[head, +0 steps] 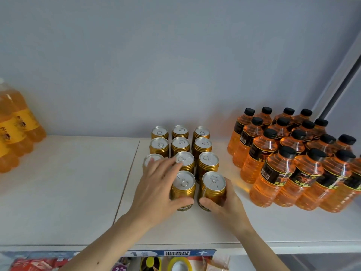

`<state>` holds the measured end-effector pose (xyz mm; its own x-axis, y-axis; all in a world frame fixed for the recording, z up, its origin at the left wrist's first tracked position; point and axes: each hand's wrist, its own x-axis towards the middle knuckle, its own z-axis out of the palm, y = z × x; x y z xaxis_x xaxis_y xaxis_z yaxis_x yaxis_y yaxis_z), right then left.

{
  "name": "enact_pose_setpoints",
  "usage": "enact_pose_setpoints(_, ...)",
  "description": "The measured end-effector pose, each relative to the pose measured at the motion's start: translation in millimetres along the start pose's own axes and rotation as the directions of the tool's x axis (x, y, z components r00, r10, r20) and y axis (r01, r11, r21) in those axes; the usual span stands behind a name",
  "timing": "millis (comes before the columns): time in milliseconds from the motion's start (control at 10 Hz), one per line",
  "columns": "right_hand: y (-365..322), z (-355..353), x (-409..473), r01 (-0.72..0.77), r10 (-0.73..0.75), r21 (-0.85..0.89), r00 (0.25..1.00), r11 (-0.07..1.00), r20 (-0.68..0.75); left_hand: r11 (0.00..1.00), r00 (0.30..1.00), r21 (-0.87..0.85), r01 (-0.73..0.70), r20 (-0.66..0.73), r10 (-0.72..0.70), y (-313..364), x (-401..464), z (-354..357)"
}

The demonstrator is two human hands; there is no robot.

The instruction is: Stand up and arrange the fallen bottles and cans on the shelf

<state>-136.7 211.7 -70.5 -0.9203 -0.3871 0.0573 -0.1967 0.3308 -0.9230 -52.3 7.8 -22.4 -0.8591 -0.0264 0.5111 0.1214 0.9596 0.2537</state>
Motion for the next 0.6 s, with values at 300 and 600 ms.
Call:
enact_pose_setpoints(300, 6, -2, 4, -0.013, 0.014, -0.017, 0.999, 1.0, 0.034, 0.972, 0.998, 0.23, -0.057, 0.016, 0.055, 6, 13, 9)
enact_pose_setpoints(600, 3, -5, -5, 0.021, -0.02, -0.024, 0.999, 0.999, 0.038, 0.998, 0.993, 0.068, 0.01, 0.114, -0.018, 9, 7, -3)
